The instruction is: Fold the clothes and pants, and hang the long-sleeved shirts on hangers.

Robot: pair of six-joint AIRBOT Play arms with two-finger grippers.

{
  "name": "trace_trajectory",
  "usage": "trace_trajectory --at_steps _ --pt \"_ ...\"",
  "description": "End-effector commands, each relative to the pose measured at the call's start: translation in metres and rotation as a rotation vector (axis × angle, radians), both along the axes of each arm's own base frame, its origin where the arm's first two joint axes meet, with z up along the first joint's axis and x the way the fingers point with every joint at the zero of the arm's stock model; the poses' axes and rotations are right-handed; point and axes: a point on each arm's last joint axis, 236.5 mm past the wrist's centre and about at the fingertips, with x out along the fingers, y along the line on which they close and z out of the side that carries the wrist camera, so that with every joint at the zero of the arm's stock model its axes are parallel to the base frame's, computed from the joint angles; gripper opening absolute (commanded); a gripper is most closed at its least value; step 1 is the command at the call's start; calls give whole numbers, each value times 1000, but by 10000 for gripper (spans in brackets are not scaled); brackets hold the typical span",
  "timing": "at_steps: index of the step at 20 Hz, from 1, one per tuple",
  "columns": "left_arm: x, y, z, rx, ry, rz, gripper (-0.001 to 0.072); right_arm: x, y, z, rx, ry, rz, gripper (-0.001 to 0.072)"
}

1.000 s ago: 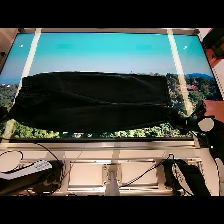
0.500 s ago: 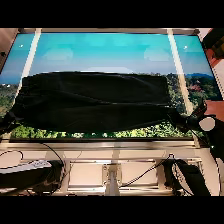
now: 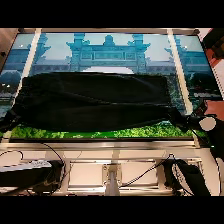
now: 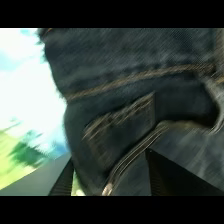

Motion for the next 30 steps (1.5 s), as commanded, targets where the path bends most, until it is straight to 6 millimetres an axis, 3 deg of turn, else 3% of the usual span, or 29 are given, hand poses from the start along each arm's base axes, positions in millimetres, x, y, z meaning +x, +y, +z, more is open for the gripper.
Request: trace_trajectory --at_steps 1,3,4,8,13,15,17,19,21,23,25,30 --pt "12 -12 -9 -29 -3 -16 462 8 -3 11 -18 -34 4 20" --pt "20 -23 -6 -42 -14 -42 136 12 -5 18 -27 -50 6 21" --pt "25 -28 1 -49 -36 -57 68 13 -5 21 -29 -55 8 20" --pt "37 -38 64 8 -180 -122 67 11 -1 39 -46 -52 80 20" --pt "20 -51 157 148 -264 -90 65 -10 9 73 -77 -1 255 20" --pt "5 -48 179 227 -245 -42 65 -18 11 86 -89 11 301 20" --pt "-22 -44 187 296 -160 -2 65 -24 11 101 -109 -5 321 20" --pt "-30 -44 198 321 -158 47 64 -22 11 118 -125 -53 320 20" --pt "-23 -46 200 291 -186 73 65 -5 7 135 -149 -137 294 20" --pt "-13 -47 197 226 -207 107 64 27 -2 151 -182 -262 239 19" --pt "6 -45 198 124 -267 197 64 57 -12 154 -190 -326 180 19" --pt "61 -30 207 15 -435 331 64 131 -26 104 -123 -309 85 19"
